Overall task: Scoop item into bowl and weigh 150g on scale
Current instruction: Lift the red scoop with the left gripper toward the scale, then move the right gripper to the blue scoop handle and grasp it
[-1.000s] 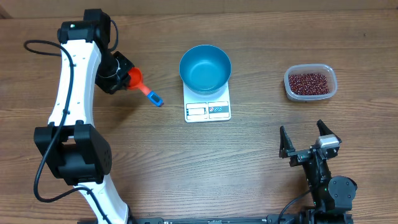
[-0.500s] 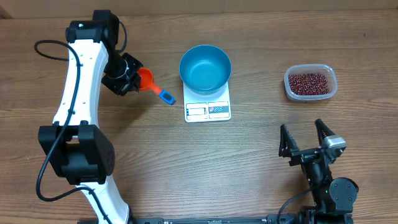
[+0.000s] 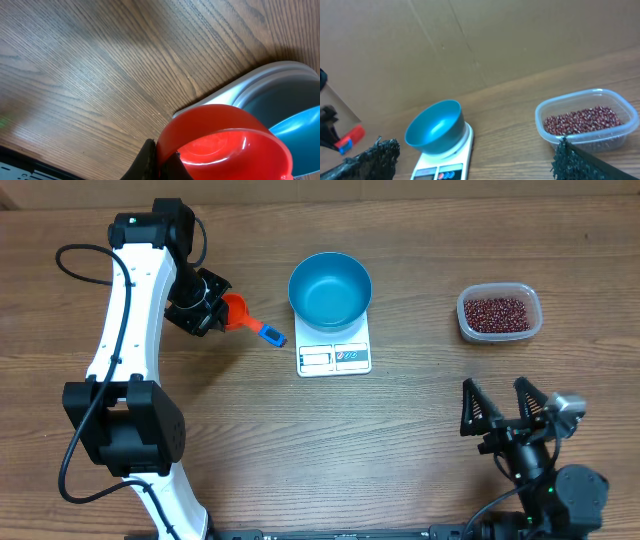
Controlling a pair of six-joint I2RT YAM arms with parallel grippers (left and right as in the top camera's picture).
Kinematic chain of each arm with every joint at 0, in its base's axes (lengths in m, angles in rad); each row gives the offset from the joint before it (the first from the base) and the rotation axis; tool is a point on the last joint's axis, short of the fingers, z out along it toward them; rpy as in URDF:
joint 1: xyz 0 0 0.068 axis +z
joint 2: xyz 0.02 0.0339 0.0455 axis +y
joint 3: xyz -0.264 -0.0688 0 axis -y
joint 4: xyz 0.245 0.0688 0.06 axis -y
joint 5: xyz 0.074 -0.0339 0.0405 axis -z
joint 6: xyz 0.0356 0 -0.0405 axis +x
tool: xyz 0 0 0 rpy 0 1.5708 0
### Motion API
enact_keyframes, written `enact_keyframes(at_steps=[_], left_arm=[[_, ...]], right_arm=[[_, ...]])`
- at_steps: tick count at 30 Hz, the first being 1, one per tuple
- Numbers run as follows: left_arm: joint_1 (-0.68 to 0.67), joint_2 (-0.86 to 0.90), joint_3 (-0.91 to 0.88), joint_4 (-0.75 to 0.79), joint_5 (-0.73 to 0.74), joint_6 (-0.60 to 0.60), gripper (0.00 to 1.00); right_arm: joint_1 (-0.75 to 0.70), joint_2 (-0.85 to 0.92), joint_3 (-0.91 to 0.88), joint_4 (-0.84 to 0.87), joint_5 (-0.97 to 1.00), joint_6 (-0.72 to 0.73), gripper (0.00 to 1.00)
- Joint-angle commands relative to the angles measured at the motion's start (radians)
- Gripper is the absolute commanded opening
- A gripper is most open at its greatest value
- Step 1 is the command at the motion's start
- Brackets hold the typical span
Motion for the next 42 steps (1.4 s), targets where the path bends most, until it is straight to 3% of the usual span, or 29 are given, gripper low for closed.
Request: enact_keyframes(at_steps=[1,11,18,22,26,42], left_arm=[[-0.002,0.011,0.021,-0.004,0.013,-0.033,0.04],[-0.013,0.011,0.021,-0.006,0.012,-0.032,0.04],[-0.043,0.011,0.021,-0.003,0.023,-0.058,0.04],[-0.072,0.011,0.021,0.001,0.023,-0.083,0.04],[-0.113,0.011,0.021,0.006,0.023,-0.121,0.04],[-0.299,0.011,0.021,0.116,0.142,-0.360,0.04]], right_arm=[[0.005,0.108,0.134,-0.043,-0.010,0.034,1.00],[0.005,0.548,0.465,-0.230,-0.235,0.050,1.00],[0.005,0.798,0.507,-0.055,-0.599,0.066,1.00],[0.006,0.917,0.507,0.015,-0.717,0.290,1.00],[0.009,1.024,0.506,0.065,-0.764,0.439,1.00],[0.185,1.175,0.506,0.206,-0.732,0.456,1.00]])
